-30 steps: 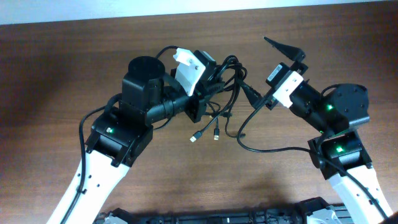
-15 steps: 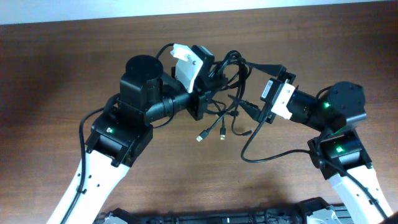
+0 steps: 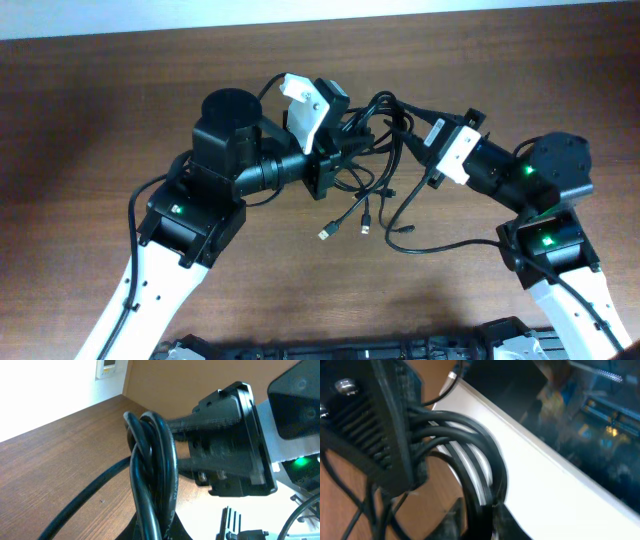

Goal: Untangle cables

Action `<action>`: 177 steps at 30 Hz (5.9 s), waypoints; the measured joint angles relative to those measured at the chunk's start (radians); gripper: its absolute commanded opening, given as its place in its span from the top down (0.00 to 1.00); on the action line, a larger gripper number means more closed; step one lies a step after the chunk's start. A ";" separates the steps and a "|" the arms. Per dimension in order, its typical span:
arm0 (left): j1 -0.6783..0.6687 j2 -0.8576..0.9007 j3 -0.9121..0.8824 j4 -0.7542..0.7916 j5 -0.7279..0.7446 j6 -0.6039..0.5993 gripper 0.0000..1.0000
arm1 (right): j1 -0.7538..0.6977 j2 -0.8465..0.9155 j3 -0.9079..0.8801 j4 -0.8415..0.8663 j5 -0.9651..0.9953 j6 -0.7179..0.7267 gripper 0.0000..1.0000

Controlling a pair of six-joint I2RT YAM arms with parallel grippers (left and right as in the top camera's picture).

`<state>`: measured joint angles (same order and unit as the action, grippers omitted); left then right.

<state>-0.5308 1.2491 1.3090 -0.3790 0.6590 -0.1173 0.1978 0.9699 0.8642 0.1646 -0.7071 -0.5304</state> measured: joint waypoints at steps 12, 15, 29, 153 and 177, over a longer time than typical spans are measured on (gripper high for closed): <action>0.000 0.000 -0.001 0.034 0.003 -0.068 1.00 | -0.008 0.000 0.001 -0.028 -0.043 0.001 0.74; -0.004 0.000 -0.001 0.049 0.002 -0.072 1.00 | 0.000 0.000 0.001 -0.038 -0.065 0.000 0.64; -0.063 0.019 -0.001 0.078 -0.003 -0.086 1.00 | 0.012 0.024 0.002 -0.020 -0.023 0.008 0.96; -0.006 0.082 0.000 0.024 -0.230 0.019 0.95 | 0.050 0.021 0.002 -0.138 0.783 0.087 0.96; -0.006 0.082 0.000 -0.048 -0.143 1.001 1.00 | 0.051 0.021 0.002 -0.223 0.182 -0.141 0.38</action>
<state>-0.5365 1.3315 1.3090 -0.4274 0.5156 0.8841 0.2485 0.9905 0.8658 -0.0582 -0.5251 -0.6712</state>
